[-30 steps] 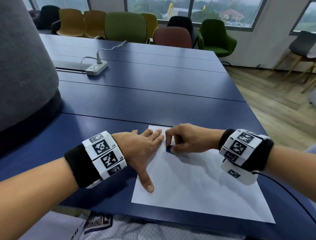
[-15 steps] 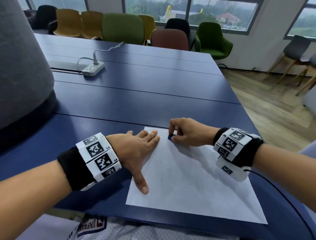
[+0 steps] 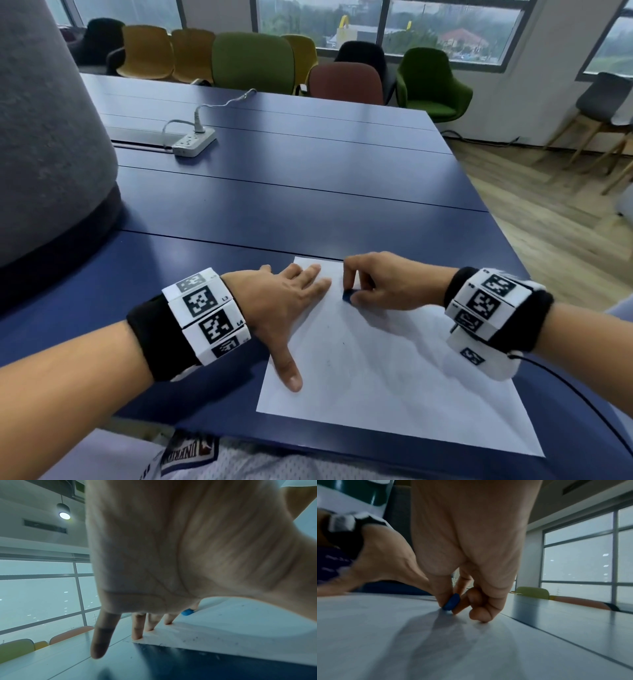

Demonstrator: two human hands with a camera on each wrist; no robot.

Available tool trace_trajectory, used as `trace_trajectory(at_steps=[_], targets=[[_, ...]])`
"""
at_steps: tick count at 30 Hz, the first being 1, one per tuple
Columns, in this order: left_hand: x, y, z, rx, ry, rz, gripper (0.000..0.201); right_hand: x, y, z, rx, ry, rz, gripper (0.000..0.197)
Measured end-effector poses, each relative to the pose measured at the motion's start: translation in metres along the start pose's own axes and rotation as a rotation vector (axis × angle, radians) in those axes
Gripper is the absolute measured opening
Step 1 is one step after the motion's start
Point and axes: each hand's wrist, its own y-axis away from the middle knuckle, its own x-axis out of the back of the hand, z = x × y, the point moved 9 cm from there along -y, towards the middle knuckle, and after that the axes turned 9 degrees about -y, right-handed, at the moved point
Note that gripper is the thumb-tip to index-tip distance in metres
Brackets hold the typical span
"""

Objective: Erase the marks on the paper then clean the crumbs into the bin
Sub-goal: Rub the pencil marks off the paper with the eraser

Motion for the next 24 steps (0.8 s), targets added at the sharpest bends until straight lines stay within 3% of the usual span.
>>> trace_trajectory(at_steps=[3,8,13,18,24], targets=[[0.001,0.001,0.000,0.000,-0.003,0.010,0.152,0.016,-0.006,0.011,-0.051,-0.014,0.111,0.007],[0.001,0.001,0.000,0.002,-0.009,-0.003,0.153,-0.006,0.003,-0.004,0.010,-0.018,-0.010,0.008],[0.001,0.001,0.001,0.000,-0.015,-0.003,0.153,0.013,-0.005,0.013,-0.066,0.010,0.109,0.009],[0.003,0.002,0.002,-0.002,-0.018,-0.007,0.152,-0.007,-0.001,-0.006,0.023,0.051,0.032,0.008],[0.005,0.002,0.004,-0.003,-0.042,0.009,0.151,0.011,-0.014,0.004,-0.016,0.048,0.118,0.011]])
